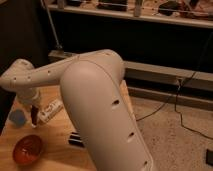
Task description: Place the pepper in the ceramic bowl
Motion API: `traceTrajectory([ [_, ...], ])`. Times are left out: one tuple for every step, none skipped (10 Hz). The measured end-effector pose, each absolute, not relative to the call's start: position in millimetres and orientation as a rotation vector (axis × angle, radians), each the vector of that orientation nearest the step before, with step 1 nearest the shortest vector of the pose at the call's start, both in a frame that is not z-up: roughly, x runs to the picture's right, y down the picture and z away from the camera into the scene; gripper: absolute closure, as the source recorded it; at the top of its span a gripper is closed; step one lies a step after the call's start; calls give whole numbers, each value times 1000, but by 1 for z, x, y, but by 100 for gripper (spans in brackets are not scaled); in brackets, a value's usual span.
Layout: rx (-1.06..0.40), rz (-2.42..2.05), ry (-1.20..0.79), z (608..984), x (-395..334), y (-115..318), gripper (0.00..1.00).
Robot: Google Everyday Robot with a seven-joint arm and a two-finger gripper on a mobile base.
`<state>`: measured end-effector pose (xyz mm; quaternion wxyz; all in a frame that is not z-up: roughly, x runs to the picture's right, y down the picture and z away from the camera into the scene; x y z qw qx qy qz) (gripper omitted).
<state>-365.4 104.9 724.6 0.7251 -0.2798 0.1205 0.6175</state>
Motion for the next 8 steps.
traceTrajectory([
  [-623,1342,256,716,-365,117,100],
  [-630,1326,249,711,-365,125,100],
  [-642,1307,237,703,-366,133,100],
  [-652,1289,227,695,-366,142,100],
  [-654,1278,221,691,-366,146,100],
  [-652,1257,213,686,-366,153,100],
  [-640,1228,204,681,-365,160,100],
  [-628,1201,195,678,-365,165,100],
])
